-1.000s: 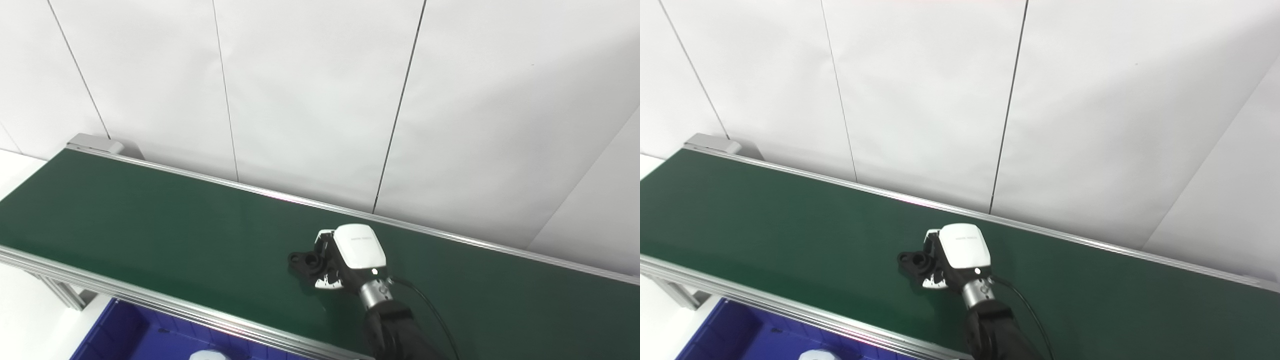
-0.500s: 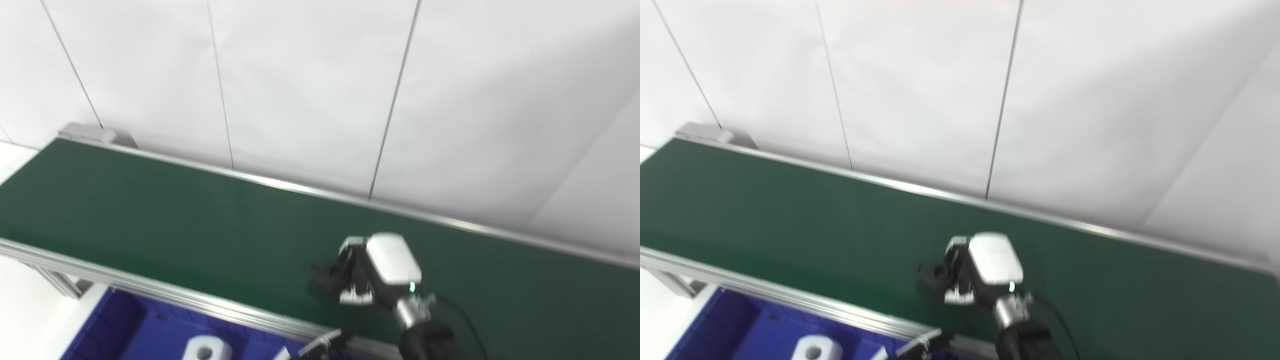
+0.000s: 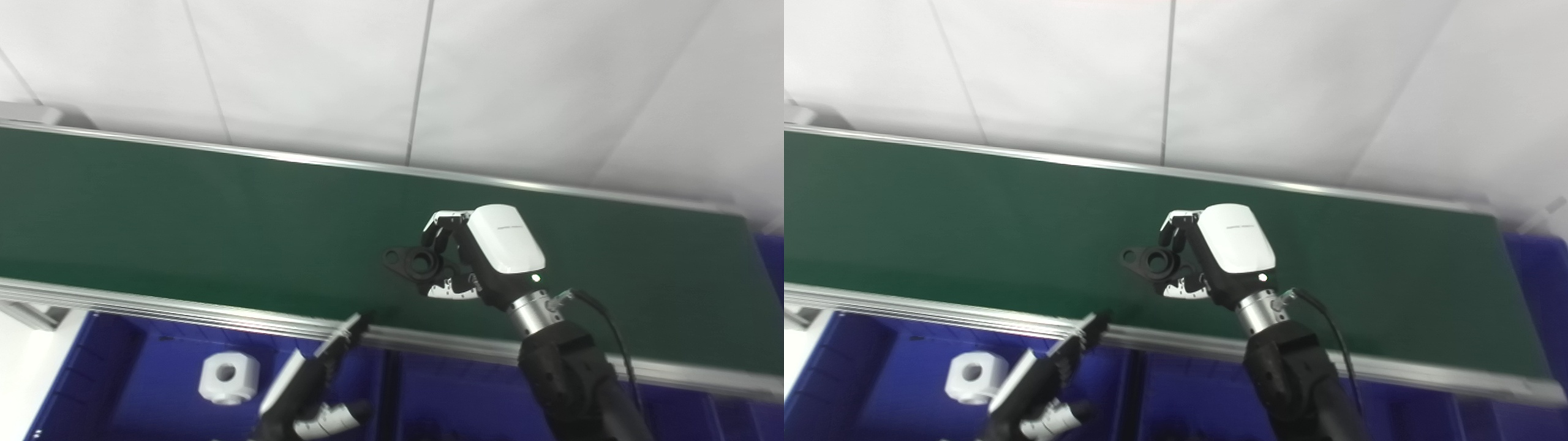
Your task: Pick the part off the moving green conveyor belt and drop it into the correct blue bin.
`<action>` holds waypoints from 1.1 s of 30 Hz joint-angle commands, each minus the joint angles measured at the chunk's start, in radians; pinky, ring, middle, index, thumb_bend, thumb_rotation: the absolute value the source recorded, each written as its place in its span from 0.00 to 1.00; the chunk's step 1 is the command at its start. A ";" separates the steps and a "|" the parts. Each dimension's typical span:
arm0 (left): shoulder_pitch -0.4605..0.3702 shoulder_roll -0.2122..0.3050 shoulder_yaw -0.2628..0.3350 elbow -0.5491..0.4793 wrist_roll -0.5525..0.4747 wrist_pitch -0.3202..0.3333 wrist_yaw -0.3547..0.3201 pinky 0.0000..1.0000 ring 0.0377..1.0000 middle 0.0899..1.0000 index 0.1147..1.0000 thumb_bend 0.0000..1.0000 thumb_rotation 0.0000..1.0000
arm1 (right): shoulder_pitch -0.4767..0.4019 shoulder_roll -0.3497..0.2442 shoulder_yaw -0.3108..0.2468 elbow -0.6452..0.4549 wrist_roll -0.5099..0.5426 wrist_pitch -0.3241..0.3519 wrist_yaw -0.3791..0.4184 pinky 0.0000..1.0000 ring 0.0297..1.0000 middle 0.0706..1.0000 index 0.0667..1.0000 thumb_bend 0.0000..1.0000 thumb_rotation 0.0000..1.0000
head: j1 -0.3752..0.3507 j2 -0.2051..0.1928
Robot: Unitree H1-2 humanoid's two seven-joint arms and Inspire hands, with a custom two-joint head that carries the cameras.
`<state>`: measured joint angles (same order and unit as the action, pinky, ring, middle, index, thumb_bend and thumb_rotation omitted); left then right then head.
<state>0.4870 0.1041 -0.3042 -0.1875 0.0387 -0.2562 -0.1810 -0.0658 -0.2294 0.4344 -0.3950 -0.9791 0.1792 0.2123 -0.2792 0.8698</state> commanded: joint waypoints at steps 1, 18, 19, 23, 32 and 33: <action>0.014 0.013 0.007 -0.050 -0.042 -0.007 -0.011 1.00 0.99 0.95 0.93 0.80 0.67 | 0.012 -0.001 -0.020 -0.083 -0.029 0.014 0.036 0.16 0.20 0.43 0.45 0.52 0.00 | -0.031 0.009; -0.011 0.110 0.081 -0.146 -0.161 0.095 -0.063 1.00 0.99 0.97 0.97 0.73 0.66 | 0.385 0.011 -0.087 -0.398 -0.241 -0.045 0.303 0.12 0.17 0.43 0.45 0.53 0.00 | -0.270 0.065; -0.013 0.113 0.084 -0.146 -0.159 0.094 -0.064 1.00 0.99 0.98 0.97 0.73 0.66 | 0.407 0.019 -0.090 -0.396 -0.256 -0.044 0.306 0.12 0.17 0.43 0.45 0.53 0.00 | -0.277 0.068; -0.018 0.119 0.096 -0.147 -0.158 0.092 -0.071 0.98 0.98 0.97 0.96 0.74 0.68 | 0.465 0.040 -0.100 -0.378 -0.288 -0.057 0.288 0.12 0.16 0.43 0.45 0.53 0.00 | -0.284 0.075; -0.027 0.120 0.105 -0.141 -0.172 0.100 -0.090 0.99 0.98 0.98 0.96 0.75 0.69 | 0.541 0.079 -0.124 -0.326 -0.406 -0.054 0.270 0.12 0.16 0.43 0.45 0.53 0.00 | -0.282 0.083; -0.028 0.120 0.106 -0.139 -0.175 0.096 -0.092 1.00 0.98 0.98 0.96 0.75 0.68 | 0.542 0.091 -0.131 -0.328 -0.441 -0.050 0.305 0.16 0.21 0.43 0.45 0.53 0.00 | -0.282 0.083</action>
<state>0.4682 0.2181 -0.2015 -0.3016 -0.1253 -0.1441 -0.2640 0.4772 -0.1578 0.3125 -0.7012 -1.3785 0.1491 0.5015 -0.5614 0.9541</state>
